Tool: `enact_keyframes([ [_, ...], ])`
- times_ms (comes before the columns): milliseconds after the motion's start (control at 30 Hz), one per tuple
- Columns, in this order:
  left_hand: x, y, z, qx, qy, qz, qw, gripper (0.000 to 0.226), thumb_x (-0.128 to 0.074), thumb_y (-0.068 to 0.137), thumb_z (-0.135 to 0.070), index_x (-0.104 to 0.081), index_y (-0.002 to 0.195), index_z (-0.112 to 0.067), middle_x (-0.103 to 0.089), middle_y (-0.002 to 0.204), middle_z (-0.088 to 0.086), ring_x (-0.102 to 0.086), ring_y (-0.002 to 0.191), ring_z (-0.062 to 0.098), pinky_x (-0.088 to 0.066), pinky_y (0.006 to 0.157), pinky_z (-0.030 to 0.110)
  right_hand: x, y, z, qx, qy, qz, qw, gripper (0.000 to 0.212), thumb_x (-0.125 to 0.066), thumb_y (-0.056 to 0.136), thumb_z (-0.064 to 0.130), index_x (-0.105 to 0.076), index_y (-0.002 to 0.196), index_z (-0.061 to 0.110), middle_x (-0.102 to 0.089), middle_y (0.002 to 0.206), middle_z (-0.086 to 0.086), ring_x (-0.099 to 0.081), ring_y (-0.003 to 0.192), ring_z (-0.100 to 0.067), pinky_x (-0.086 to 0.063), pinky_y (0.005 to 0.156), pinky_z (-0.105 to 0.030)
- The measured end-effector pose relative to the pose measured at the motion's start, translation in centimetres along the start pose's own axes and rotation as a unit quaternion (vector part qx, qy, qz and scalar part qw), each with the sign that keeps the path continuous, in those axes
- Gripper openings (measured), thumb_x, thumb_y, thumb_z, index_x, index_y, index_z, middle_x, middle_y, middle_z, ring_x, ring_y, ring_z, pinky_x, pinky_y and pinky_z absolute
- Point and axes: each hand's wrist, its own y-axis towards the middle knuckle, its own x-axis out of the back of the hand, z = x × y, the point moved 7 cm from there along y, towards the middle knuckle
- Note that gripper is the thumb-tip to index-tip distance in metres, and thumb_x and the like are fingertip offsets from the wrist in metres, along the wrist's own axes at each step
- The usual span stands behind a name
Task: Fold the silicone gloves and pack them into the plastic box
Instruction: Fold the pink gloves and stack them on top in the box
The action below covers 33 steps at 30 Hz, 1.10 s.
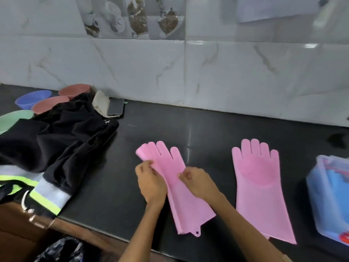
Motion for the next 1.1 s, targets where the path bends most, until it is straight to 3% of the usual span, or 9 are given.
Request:
enact_keyframes([
  [67, 0.5, -0.8, 1.0, 0.064, -0.042, -0.022, 0.997, 0.033, -0.038, 0.092, -0.009, -0.051, 0.123, -0.010, -0.056, 0.123, 0.014, -0.055, 0.108, 0.032, -0.041, 0.088, 0.041, 2.0, 0.4, -2.4, -0.045, 0.035, -0.131, 0.990, 0.025, -0.050, 0.095, 0.033, -0.060, 0.093, 0.010, -0.065, 0.092, -0.004, -0.061, 0.080, -0.019, -0.053, 0.074, -0.036],
  [200, 0.4, -0.8, 2.3, 0.112, -0.085, 0.030, 0.990, 0.040, -0.038, 0.097, -0.018, -0.042, 0.134, -0.005, -0.057, 0.125, 0.016, -0.053, 0.115, 0.038, -0.042, 0.098, 0.046, 1.3, 2.3, -2.6, -0.077, 0.065, -0.131, 0.986, 0.032, -0.049, 0.091, 0.042, -0.064, 0.099, 0.014, -0.069, 0.096, -0.001, -0.063, 0.088, -0.022, -0.048, 0.072, -0.031],
  [367, 0.2, -0.8, 2.5, 0.084, -0.121, 0.061, 0.987, 0.049, -0.044, 0.092, 0.003, -0.035, 0.139, -0.004, -0.054, 0.105, 0.007, -0.055, 0.110, 0.033, -0.044, 0.088, 0.037, -0.1, 3.2, -1.3, -0.075, 0.014, -0.142, 0.987, 0.021, -0.048, 0.089, 0.032, -0.059, 0.088, 0.015, -0.066, 0.085, 0.000, -0.059, 0.076, -0.023, -0.044, 0.067, -0.029],
  [567, -5.1, -0.3, -2.5, -0.060, -0.117, 0.191, 0.973, 0.044, -0.042, 0.088, 0.012, -0.049, 0.130, 0.000, -0.060, 0.124, 0.015, -0.056, 0.104, 0.020, -0.044, 0.093, 0.030, 3.3, 0.3, -7.2, -0.155, 0.062, -0.210, 0.963, 0.016, -0.049, 0.090, 0.027, -0.045, 0.083, 0.014, -0.062, 0.089, -0.008, -0.051, 0.074, -0.021, -0.038, 0.063, -0.030],
  [700, -9.4, -0.4, -5.5, -0.090, -0.090, 0.246, 0.961, 0.041, -0.043, 0.090, 0.010, -0.051, 0.129, -0.001, -0.060, 0.125, 0.014, -0.058, 0.112, 0.025, -0.045, 0.098, 0.031, 6.5, -0.2, -9.9, -0.186, 0.083, -0.235, 0.950, 0.013, -0.050, 0.093, 0.017, -0.047, 0.082, 0.010, -0.055, 0.083, -0.006, -0.052, 0.073, -0.019, -0.041, 0.065, -0.028],
  [867, -11.6, 0.2, -6.3, -0.074, -0.067, 0.252, 0.962, 0.034, -0.053, 0.091, 0.001, -0.054, 0.125, 0.001, -0.062, 0.121, 0.017, -0.060, 0.109, 0.028, -0.047, 0.096, 0.035, 8.1, -0.1, -10.9, -0.181, 0.083, -0.239, 0.950, 0.015, -0.053, 0.095, 0.018, -0.055, 0.084, 0.007, -0.057, 0.080, -0.006, -0.055, 0.073, -0.019, -0.051, 0.075, -0.029],
  [967, -11.3, 0.7, -5.5, -0.016, -0.033, 0.232, 0.972, 0.028, -0.063, 0.089, -0.018, -0.061, 0.111, -0.001, -0.066, 0.103, 0.017, -0.063, 0.095, 0.032, -0.051, 0.091, 0.041, 8.1, -0.3, -11.0, -0.177, 0.094, -0.242, 0.949, 0.018, -0.053, 0.095, 0.022, -0.054, 0.082, 0.009, -0.059, 0.079, -0.006, -0.058, 0.071, -0.020, -0.055, 0.076, -0.032],
  [1033, -10.9, 0.6, -4.8, 0.016, 0.001, 0.233, 0.972, 0.024, -0.065, 0.087, -0.026, -0.059, 0.076, -0.006, -0.058, 0.079, 0.015, -0.058, 0.073, 0.029, -0.056, 0.084, 0.048, 7.7, -0.3, -10.8, -0.173, 0.082, -0.234, 0.953, 0.021, -0.053, 0.095, 0.026, -0.058, 0.085, 0.008, -0.063, 0.083, -0.009, -0.061, 0.074, -0.021, -0.052, 0.074, -0.029],
  [1100, -10.9, 0.1, -4.2, 0.028, 0.014, 0.247, 0.969, 0.035, -0.064, 0.087, -0.026, -0.049, 0.059, -0.012, -0.053, 0.069, 0.010, -0.052, 0.065, 0.026, -0.057, 0.076, 0.045, 7.3, 0.0, -10.5, -0.167, 0.072, -0.227, 0.957, 0.024, -0.052, 0.095, 0.027, -0.061, 0.095, 0.005, -0.067, 0.093, -0.011, -0.064, 0.083, -0.023, -0.051, 0.076, -0.028],
])
